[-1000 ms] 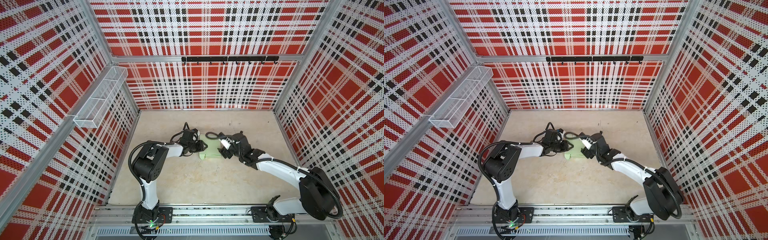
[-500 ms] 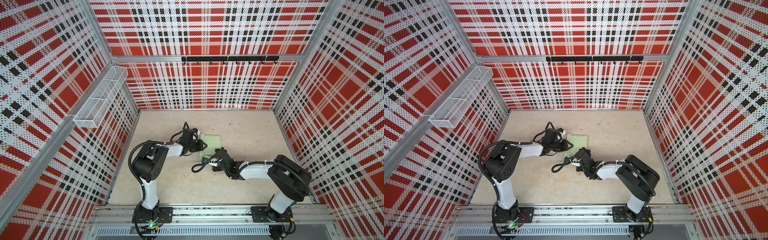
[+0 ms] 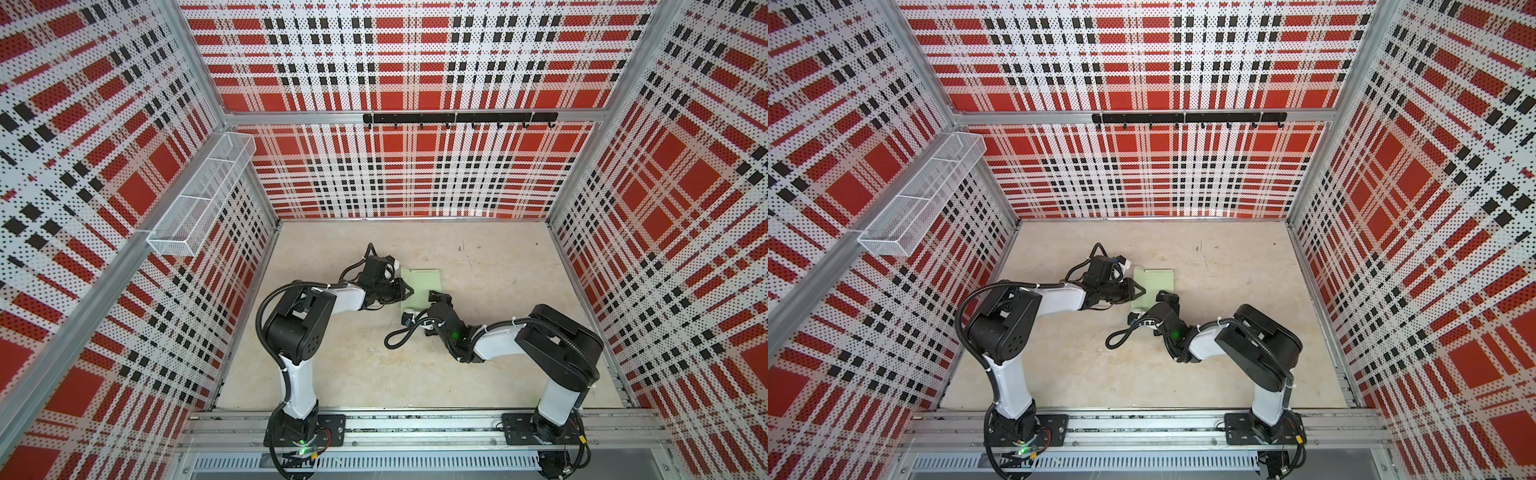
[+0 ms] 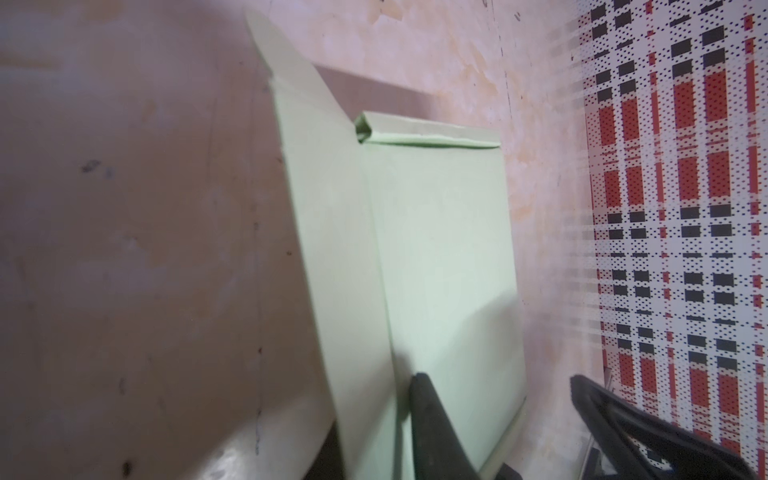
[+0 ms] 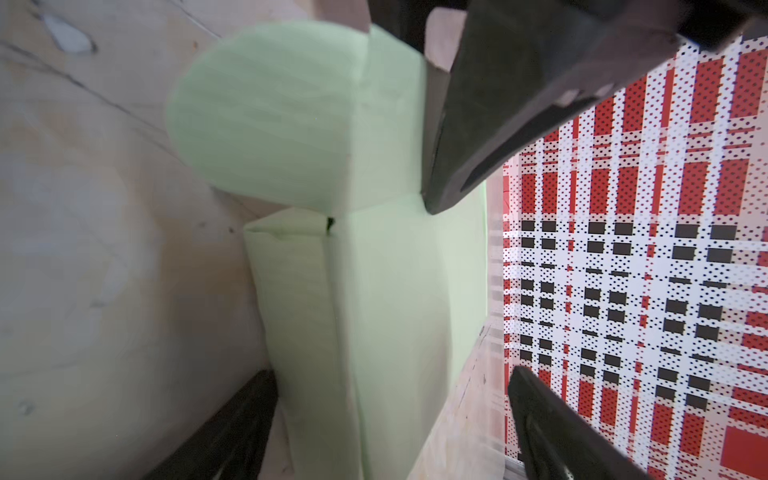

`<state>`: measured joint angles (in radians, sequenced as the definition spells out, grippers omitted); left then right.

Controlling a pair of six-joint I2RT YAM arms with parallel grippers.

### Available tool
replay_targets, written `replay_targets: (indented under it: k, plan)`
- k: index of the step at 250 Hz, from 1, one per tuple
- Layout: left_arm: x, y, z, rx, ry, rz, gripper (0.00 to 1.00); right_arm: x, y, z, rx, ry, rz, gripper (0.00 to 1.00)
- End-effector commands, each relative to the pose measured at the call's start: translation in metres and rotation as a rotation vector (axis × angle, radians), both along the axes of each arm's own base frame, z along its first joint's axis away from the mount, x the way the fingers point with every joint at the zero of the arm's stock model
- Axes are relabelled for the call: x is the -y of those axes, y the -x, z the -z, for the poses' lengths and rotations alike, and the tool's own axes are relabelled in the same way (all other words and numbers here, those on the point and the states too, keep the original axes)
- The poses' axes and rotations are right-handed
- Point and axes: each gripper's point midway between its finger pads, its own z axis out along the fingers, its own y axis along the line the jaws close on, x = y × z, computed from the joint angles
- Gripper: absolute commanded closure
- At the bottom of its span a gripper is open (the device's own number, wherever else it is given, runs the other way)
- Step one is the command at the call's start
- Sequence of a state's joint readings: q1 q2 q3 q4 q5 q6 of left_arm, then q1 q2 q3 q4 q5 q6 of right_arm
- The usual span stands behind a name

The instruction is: Fold the paper box

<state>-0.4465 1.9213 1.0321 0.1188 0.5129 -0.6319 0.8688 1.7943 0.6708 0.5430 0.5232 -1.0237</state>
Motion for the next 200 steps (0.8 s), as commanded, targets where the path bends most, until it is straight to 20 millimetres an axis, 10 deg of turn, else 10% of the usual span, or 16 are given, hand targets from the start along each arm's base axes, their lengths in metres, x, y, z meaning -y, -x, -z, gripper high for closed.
replay_targets:
  k: [1, 124, 200]
  plan:
    - [0.003, -0.002, -0.020, -0.014, 0.030, -0.004, 0.78, 0.001, 0.002, 0.005, 0.021, 0.033, -0.033, 0.09]
    - [0.003, -0.004, -0.032, -0.028, 0.065, -0.006, 0.83, -0.012, 0.022, 0.013, -0.024, -0.046, -0.153, 0.09]
    - [-0.012, -0.001, 0.017, -0.065, -0.093, -0.001, 0.74, -0.011, 0.012, 0.002, 0.040, -0.056, -0.114, 0.10]
